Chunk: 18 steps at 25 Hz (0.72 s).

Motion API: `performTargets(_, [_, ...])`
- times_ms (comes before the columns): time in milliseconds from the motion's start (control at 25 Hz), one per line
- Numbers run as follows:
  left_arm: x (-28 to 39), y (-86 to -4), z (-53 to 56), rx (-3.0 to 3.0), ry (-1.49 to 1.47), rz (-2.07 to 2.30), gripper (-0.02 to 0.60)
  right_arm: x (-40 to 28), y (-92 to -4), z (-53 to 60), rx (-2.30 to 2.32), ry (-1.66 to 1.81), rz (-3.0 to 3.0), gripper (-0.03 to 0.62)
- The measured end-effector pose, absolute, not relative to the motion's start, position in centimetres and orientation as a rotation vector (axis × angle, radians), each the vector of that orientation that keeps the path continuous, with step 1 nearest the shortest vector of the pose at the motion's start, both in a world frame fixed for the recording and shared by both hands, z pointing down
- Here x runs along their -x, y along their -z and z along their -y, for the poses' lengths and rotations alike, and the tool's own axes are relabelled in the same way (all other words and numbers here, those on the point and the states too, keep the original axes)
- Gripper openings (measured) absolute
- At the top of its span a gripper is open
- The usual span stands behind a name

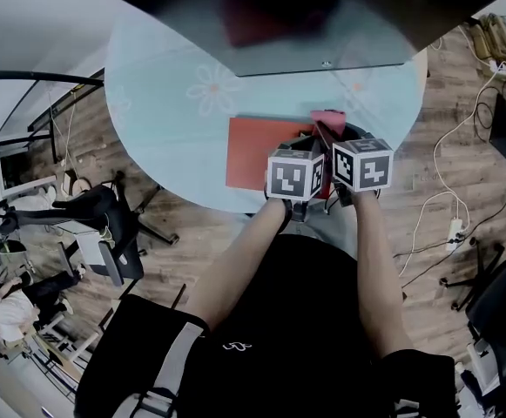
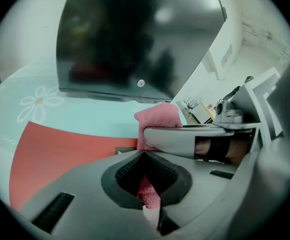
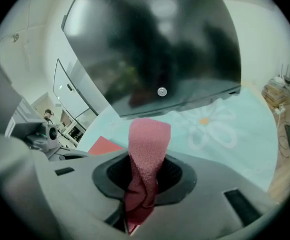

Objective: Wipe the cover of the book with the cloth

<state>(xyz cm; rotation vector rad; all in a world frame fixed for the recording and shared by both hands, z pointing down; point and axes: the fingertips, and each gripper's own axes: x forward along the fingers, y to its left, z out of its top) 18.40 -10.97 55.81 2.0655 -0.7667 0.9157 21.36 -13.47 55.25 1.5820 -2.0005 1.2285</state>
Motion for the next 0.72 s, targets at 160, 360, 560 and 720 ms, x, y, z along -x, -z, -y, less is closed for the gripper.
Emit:
performTargets(160, [-19.5, -55.4, 9.3, -2.055, -0.924, 0.688, 0.014, -22.7, -54.9, 11.8, -1.63, -1.205, 1.952, 0.101])
performTargets(360, [-21.4, -53.6, 8.5, -2.138, -0.92, 0.663, 0.014, -25.4, -52.7, 11.0, -1.72, -1.147, 1.967, 0.101])
performTargets(560, [-22.1, -51.1, 9.1, -2.183, -0.845, 0.708, 0.014, -27.6, -50.3, 10.8, -1.791, -1.149, 1.998, 0.101])
performTargets(720, [-20.0, -49.9, 10.2, -2.18, -0.806, 0.781, 0.014, -25.9, -48.9, 12.6, -1.739, -1.167, 2.094, 0.101])
